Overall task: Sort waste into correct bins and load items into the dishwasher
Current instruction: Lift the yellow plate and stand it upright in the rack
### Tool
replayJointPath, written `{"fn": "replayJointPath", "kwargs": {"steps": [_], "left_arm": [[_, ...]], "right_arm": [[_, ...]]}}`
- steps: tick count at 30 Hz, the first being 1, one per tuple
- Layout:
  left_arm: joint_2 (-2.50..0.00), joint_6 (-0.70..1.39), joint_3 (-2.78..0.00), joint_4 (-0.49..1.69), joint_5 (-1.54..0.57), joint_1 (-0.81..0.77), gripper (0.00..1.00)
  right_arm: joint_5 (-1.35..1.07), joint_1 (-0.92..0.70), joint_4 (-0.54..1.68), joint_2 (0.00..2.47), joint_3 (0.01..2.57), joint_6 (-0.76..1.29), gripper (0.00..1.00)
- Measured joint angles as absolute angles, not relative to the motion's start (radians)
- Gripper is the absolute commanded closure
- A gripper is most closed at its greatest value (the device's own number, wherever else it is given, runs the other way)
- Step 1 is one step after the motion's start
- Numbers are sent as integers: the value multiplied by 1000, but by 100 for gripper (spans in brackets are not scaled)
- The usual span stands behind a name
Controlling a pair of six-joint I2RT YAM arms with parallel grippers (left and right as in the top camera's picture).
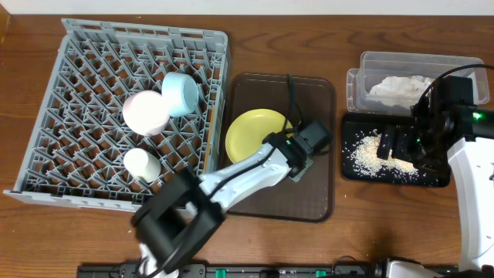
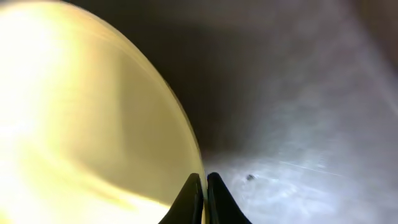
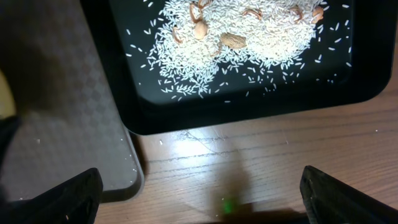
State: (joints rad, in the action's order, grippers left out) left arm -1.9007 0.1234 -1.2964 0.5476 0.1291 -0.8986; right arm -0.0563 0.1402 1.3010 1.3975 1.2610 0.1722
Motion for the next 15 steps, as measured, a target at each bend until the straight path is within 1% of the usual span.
{"fn": "replayJointPath", "kwargs": {"steps": [4,10,13,15], "left_arm": [[-1757,124,-1296,543,107,-899,94],[-1636,124,-1296,543,88,-892,94],[-1592,124,-1296,545,80,-870,94],[-1534,126,-1296,543,53,-828,94]], "right_arm": [[-56,140,1301,1398,1261,173,1],[-56,140,1302,1398,1261,172,1],[-56,140,1301,1398,1261,172,1],[-56,140,1301,1398,1261,173,1]]}}
